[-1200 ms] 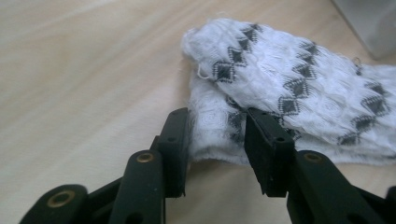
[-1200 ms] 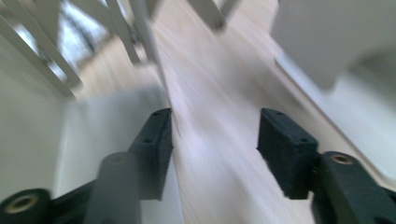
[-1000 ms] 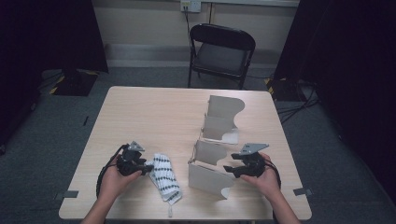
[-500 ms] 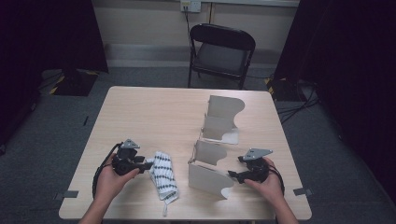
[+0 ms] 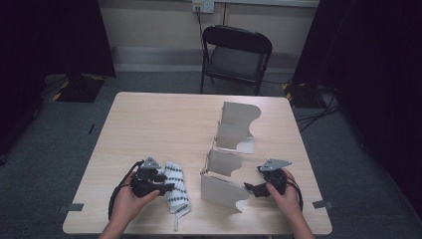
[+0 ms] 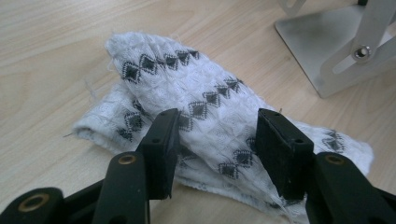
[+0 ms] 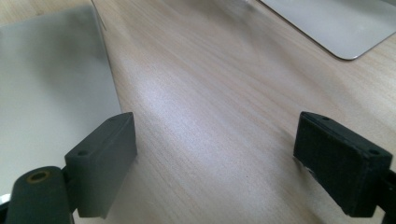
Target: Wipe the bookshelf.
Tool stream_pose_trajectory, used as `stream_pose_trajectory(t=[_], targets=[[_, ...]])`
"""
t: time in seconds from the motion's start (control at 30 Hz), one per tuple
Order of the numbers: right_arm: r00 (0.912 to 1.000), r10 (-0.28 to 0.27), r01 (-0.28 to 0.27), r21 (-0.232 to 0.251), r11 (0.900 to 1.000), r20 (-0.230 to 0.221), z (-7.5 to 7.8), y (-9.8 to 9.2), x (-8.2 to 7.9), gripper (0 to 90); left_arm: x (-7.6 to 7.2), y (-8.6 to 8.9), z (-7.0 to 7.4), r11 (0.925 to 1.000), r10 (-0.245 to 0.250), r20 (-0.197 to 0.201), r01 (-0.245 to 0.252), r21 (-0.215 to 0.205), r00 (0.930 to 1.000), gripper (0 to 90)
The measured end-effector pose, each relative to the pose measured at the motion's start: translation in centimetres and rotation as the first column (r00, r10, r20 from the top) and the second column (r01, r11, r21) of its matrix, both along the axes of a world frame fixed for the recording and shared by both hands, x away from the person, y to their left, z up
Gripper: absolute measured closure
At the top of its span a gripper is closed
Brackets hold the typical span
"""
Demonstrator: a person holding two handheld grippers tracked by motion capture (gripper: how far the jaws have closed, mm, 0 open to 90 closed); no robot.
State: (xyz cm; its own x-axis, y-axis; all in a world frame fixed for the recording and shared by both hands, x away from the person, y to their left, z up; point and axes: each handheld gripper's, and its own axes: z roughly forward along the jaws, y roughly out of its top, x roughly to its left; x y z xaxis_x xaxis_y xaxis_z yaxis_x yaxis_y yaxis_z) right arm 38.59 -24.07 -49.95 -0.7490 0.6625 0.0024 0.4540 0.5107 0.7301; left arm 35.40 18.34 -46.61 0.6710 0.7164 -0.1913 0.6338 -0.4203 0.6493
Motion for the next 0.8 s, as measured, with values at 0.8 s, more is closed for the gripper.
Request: stream_pose_trajectory(t=[0.8], targets=[[1.0,0.0,0.0,-0.001,1.0,0.001,0.0,0.0,0.0,12.5,3.4,0.6,-0.1,0.9984,0.024,0.031,-0.025,0.05,0.9992,39.2]])
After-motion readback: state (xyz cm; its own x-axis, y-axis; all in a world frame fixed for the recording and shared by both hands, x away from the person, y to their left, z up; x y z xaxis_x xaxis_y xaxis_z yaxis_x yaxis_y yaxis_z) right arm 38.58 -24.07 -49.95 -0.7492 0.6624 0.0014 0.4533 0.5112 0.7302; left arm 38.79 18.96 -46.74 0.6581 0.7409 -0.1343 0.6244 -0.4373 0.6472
